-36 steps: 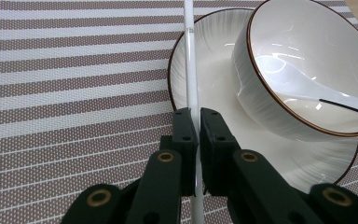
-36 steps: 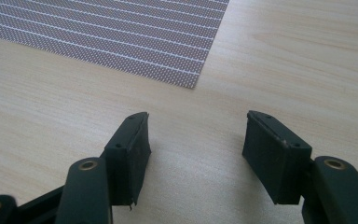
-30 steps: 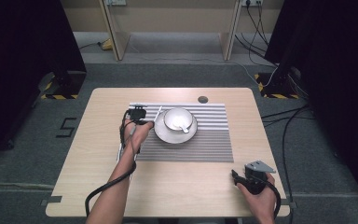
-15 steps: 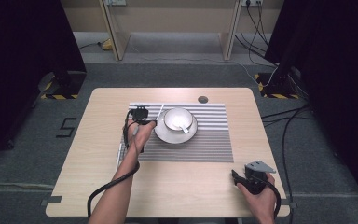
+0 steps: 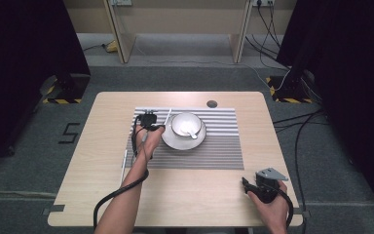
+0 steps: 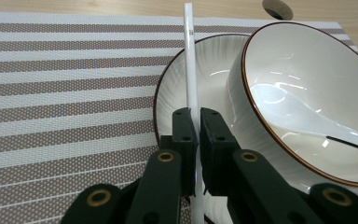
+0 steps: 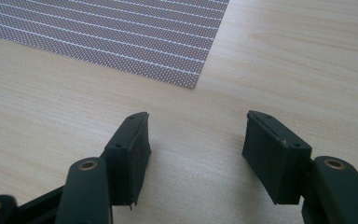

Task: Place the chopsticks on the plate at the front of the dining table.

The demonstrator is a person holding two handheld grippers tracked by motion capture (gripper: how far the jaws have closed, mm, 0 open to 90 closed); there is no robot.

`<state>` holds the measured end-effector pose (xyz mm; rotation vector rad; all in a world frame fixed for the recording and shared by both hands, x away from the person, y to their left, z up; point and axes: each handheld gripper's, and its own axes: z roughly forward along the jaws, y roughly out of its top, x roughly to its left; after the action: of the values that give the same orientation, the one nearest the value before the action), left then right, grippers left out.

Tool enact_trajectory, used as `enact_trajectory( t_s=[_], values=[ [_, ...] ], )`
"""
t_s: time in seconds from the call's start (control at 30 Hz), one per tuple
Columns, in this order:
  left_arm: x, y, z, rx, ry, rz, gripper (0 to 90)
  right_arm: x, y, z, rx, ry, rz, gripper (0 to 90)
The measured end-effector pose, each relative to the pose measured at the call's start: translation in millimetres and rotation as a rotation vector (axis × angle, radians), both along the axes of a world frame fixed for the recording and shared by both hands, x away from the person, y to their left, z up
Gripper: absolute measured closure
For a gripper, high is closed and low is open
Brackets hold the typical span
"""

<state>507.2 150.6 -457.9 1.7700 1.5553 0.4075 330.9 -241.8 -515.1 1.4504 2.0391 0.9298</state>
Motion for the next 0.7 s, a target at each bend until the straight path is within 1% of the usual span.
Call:
enact_trajectory(
  t_s=[0.03, 0.1, 0.13, 0.3, 0.37, 0.43, 0.5, 0.7],
  values=[
    [0.1, -0.7, -1.1, 0.006, 0.003, -0.002, 84.9, 0.0, 0.0, 0.0, 0.000, 0.000, 0.000, 40.9],
    [0.0, -2.0, -3.1, -0.001, 0.000, 0.003, 84.9, 0.0, 0.0, 0.0, -0.001, 0.000, 0.000, 40.9],
    [0.1, -2.1, -3.7, 0.005, 0.001, 0.000, 84.9, 0.0, 0.0, 0.0, -0.001, 0.000, 0.001, 40.9],
    [0.6, -4.8, -7.4, 0.002, -0.004, 0.005, 84.8, 0.0, 0.0, 0.0, 0.000, 0.000, 0.000, 40.9],
    [1.3, -5.9, -9.1, -0.006, 0.005, 0.008, 84.8, 0.0, 0.0, 0.0, 0.000, 0.000, 0.000, 40.9],
    [1.8, -7.2, -10.5, 0.000, 0.005, 0.010, 84.8, 0.0, 0.0, 0.0, 0.000, 0.000, 0.000, 40.9],
    [1.9, -8.0, -11.2, 0.007, 0.002, 0.011, 84.8, 0.0, 0.0, 0.0, -0.001, -0.001, 0.001, 40.9],
    [3.1, -9.6, -12.8, 0.000, 0.007, 0.008, 84.8, 0.0, 0.0, 0.0, -0.002, -0.001, 0.001, 40.9]
  ],
)
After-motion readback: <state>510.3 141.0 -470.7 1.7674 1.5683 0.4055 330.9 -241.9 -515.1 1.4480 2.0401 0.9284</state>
